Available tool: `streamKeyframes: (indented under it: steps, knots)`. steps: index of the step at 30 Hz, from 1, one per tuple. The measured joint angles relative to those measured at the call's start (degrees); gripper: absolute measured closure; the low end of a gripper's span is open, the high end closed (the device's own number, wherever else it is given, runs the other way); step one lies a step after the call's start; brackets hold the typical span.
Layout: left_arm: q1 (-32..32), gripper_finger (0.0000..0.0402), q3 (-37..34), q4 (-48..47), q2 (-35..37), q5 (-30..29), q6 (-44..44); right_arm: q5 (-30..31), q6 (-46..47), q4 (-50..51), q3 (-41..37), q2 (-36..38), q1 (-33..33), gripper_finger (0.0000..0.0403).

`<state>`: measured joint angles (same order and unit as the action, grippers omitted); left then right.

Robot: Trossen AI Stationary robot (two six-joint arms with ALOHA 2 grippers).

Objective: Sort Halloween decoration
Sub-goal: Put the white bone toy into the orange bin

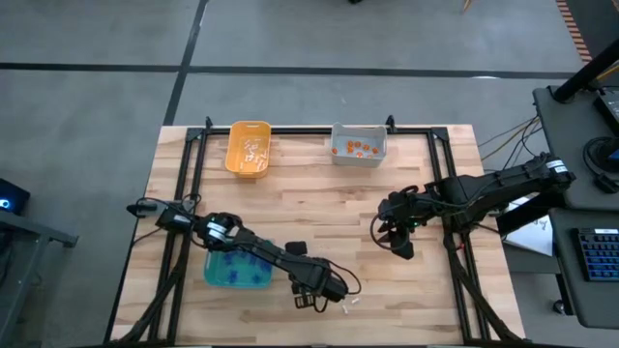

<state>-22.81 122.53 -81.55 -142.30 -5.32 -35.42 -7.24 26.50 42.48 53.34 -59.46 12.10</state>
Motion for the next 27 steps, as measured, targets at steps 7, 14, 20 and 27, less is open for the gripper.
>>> streamKeyframes:
  steps: [7,14,20,27]
  knots:
    - [0.1,0.0285,-0.1,0.1,0.0,-0.7,0.4,0.1,0.1,0.0,0.0,0.0,0.0,0.0266]
    - [0.2,0.0330,-0.2,0.0,-0.1,-1.2,0.4,0.2,0.1,0.0,0.0,0.0,0.0,0.0266]
    - [0.2,0.0357,0.9,-0.7,-0.2,-1.6,0.4,0.1,0.1,0.0,0.0,0.0,0.0,0.0266]
    - [0.2,0.0365,3.4,-3.1,-0.3,-3.9,0.5,0.1,0.1,0.0,0.0,0.0,0.0,0.0266]
